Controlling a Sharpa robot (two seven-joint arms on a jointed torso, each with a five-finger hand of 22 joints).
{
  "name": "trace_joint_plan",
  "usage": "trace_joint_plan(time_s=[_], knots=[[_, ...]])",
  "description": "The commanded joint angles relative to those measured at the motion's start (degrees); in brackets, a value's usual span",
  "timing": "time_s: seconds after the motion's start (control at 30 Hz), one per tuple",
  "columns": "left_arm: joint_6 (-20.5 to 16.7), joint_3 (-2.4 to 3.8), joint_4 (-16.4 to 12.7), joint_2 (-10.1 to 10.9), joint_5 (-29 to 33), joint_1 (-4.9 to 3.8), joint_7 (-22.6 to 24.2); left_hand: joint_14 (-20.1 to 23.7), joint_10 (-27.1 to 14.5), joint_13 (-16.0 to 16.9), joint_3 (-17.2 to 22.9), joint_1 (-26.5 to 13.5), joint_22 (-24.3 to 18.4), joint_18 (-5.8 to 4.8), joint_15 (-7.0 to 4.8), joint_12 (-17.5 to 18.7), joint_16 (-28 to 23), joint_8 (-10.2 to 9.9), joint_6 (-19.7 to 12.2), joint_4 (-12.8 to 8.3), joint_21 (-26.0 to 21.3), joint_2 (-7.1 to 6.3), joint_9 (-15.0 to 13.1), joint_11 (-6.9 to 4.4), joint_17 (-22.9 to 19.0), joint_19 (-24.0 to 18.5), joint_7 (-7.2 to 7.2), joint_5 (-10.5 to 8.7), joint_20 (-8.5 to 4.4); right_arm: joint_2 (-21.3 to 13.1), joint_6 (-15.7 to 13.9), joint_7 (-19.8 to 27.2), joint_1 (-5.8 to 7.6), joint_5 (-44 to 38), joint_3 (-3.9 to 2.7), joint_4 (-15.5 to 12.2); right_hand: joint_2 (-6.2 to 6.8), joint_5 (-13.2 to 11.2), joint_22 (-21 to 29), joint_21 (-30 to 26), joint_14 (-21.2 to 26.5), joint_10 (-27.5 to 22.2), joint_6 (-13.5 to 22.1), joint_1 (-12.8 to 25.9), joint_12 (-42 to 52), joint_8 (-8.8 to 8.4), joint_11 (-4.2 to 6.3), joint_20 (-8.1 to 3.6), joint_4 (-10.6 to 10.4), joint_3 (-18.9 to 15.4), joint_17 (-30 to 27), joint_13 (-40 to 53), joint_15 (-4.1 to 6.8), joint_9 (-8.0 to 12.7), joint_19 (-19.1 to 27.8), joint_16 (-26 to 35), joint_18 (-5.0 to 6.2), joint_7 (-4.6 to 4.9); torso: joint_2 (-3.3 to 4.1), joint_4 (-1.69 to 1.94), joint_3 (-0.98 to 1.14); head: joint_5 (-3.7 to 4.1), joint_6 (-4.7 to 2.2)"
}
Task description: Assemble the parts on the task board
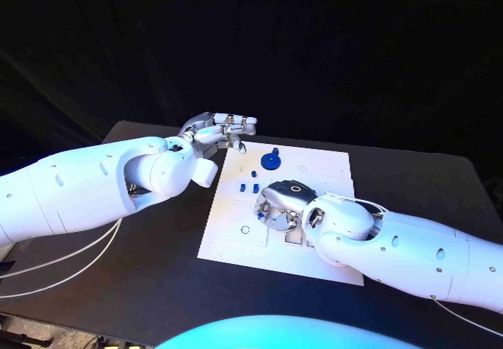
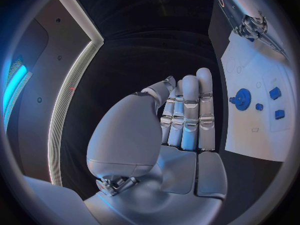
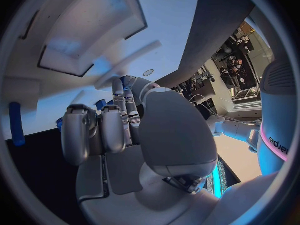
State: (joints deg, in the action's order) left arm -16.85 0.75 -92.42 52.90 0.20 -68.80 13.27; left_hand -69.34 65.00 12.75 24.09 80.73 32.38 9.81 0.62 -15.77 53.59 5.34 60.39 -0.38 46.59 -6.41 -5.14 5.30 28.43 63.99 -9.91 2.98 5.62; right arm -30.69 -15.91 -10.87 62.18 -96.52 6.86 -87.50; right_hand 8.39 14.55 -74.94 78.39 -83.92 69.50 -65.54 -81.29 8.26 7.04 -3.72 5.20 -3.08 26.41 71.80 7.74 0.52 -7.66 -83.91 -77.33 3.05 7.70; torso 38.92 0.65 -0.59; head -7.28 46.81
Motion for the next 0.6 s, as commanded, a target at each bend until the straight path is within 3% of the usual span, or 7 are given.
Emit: trace_joint_plan(time_s=[0.03,0.27,0.6], knots=[[1.0,0.04,-0.1,-0.1,-0.2,-0.04,0.0,0.5,-0.6,0.0,-0.2,-0.2,-0.1,0.71,0.10,-0.3,-0.2,0.3,-0.5,-0.1,-0.4,-0.26,0.1,0.04,-0.1,0.3,-0.04,-0.03,0.00,0.0,2.3,-1.2,-0.28,-0.9,0.25,0.4,0.33,0.5,-10.8,-0.8,-2.4,-1.6,1.3,1.7,-1.0,-0.88,-0.55,0.21,-0.4,-0.7,-0.3,-0.4,-0.16,0.2,-0.5,0.0,-0.36,0.43,-0.04,-0.10,0.01,0.06,-0.02],[0.9,0.04,-0.1,-0.1,-0.4,-0.04,-0.2,0.5,-0.7,0.0,-0.3,-0.3,-0.1,0.71,0.12,-0.4,-0.2,0.4,-0.5,0.0,-0.4,-0.23,0.1,0.06,-0.2,0.3,-0.05,-0.03,0.02,-0.4,0.1,-1.5,-0.30,-0.8,0.26,0.6,2.21,0.7,-9.2,-5.4,-1.8,-6.6,4.9,4.6,-3.3,-3.05,-2.47,1.41,-1.0,-2.5,-2.2,-1.5,-1.68,1.0,1.6,1.3,0.50,2.24,-0.01,-0.01,0.06,0.26,-0.17],[0.7,0.04,0.1,0.0,-0.4,-0.04,-0.2,0.5,-0.9,0.0,-0.4,-0.8,-0.2,0.71,0.17,-0.5,-0.2,0.4,-0.6,0.3,-0.5,-0.17,0.2,0.09,-0.2,0.3,-0.06,-0.03,0.09,-2.6,-2.8,-1.3,-0.15,-0.6,0.08,-1.7,2.55,0.6,-8.6,-7.3,-1.4,-8.6,5.9,5.3,-2.8,-3.18,-2.84,1.96,-0.9,-4.4,-3.4,-1.7,-2.02,1.4,2.3,2.2,0.90,2.49,-0.03,-0.11,0.04,0.41,-0.38]])
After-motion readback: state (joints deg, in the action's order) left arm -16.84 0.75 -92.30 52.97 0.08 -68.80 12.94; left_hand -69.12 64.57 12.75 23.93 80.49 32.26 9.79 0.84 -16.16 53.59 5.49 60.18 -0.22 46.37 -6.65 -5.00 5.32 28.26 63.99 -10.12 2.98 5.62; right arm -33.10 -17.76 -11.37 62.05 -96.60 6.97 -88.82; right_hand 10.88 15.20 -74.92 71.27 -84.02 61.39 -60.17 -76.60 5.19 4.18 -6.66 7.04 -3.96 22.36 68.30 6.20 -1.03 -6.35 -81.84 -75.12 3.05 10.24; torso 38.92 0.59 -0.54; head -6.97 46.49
